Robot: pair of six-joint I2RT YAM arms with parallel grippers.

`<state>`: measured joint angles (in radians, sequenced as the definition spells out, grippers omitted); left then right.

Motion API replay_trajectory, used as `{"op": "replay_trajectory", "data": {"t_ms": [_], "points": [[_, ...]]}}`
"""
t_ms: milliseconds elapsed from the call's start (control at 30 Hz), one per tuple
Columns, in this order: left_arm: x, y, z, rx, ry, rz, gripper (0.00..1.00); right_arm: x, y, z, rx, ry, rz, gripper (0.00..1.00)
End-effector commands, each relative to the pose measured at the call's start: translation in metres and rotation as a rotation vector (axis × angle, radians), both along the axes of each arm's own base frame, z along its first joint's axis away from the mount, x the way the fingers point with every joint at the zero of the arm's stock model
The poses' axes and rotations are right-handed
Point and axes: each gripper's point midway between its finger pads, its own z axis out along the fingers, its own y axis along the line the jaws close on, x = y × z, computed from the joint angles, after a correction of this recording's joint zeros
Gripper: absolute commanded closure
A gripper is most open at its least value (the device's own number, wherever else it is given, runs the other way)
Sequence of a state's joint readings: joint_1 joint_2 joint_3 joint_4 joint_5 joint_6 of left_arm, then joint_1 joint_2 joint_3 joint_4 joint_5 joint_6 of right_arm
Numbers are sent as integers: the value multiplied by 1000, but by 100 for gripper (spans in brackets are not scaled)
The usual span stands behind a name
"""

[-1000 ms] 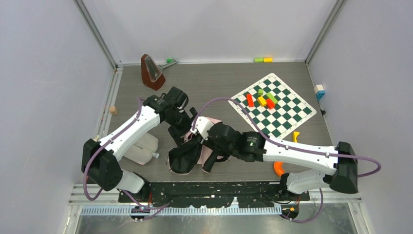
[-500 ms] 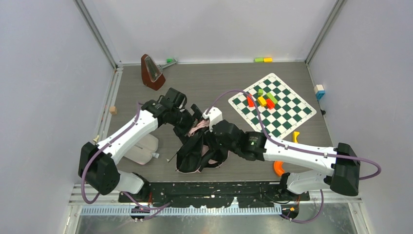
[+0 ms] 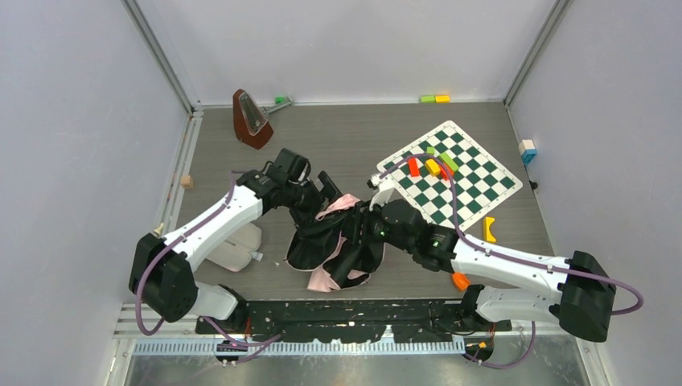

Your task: Put away the umbrella

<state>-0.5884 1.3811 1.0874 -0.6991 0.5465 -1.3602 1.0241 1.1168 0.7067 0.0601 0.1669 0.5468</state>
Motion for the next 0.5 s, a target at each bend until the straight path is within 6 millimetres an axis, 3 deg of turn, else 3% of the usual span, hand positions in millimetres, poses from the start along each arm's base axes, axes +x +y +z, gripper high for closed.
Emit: {"op": "replay_trajectory", "data": {"t_ms": [0, 100, 233, 333, 400, 433, 467], "points": [[-31, 14, -17, 94, 3, -104, 1, 52, -16, 128, 500, -113, -251, 95], [-31, 10, -15, 97, -22, -118, 3, 53, -15, 131, 555, -91, -253, 95], [-25, 9, -11, 89, -68, -115, 16, 54, -20, 128, 595, -70, -268, 95], [-23, 11, -8, 89, -110, -115, 49, 49, -17, 127, 636, -55, -219, 95], [-24, 15, -11, 111, -112, -112, 92, 44, -14, 129, 656, -49, -180, 95], [-24, 16, -12, 121, -107, -108, 100, 42, -13, 129, 657, -49, -165, 95], [-24, 17, -13, 122, -104, -110, 100, 38, -10, 128, 646, -45, -133, 95]]}}
